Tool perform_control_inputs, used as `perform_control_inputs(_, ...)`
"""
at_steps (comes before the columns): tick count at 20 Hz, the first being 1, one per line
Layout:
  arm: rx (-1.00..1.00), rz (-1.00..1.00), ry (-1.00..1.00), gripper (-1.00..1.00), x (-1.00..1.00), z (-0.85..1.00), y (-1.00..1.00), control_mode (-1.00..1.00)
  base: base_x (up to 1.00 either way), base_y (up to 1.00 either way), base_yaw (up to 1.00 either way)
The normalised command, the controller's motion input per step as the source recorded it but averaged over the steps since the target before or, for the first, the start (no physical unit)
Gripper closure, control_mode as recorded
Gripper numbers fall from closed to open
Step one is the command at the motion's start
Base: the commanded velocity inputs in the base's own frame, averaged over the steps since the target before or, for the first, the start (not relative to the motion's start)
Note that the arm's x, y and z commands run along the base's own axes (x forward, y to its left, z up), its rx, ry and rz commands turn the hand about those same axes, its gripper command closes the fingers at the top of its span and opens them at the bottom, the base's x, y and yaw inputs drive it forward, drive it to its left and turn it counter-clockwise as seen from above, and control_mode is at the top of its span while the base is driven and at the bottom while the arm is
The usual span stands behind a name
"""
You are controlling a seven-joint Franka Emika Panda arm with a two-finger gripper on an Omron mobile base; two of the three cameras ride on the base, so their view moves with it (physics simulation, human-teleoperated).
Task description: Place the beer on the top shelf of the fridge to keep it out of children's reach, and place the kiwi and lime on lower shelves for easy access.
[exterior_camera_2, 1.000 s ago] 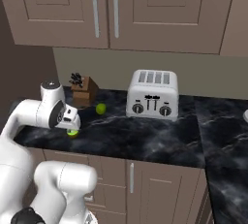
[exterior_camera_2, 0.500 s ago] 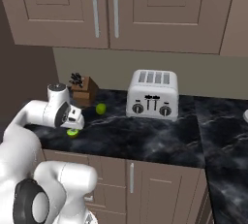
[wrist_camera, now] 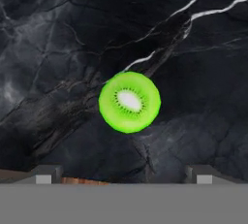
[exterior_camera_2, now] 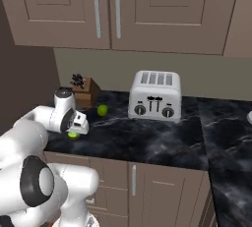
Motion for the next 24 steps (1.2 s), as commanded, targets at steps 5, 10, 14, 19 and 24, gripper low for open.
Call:
perform_control_inputs(5,0.00,0.00,0.00,-1.00,0.24,-0.32,0.00,-1.00,0.00,0.00,0.00)
perform_control_inputs(10,0.00,0.00,0.00,-1.00,0.25,-0.28,0.02,-1.00,0.00,0.00,0.00)
perform_control_inputs(14,0.00,0.00,0.00,-1.00,0.26,-0.25,0.09,-1.00,0.00,0.00,0.00)
perform_control_inputs(19,0.00,0.00,0.01,-1.00,0.24,-0.22,0.09,-1.00,0.00,0.00,0.00)
perform_control_inputs(24,0.00,0.00,0.03,-1.00,0.17,-0.24,0.01,-1.00,0.00,0.00,0.00)
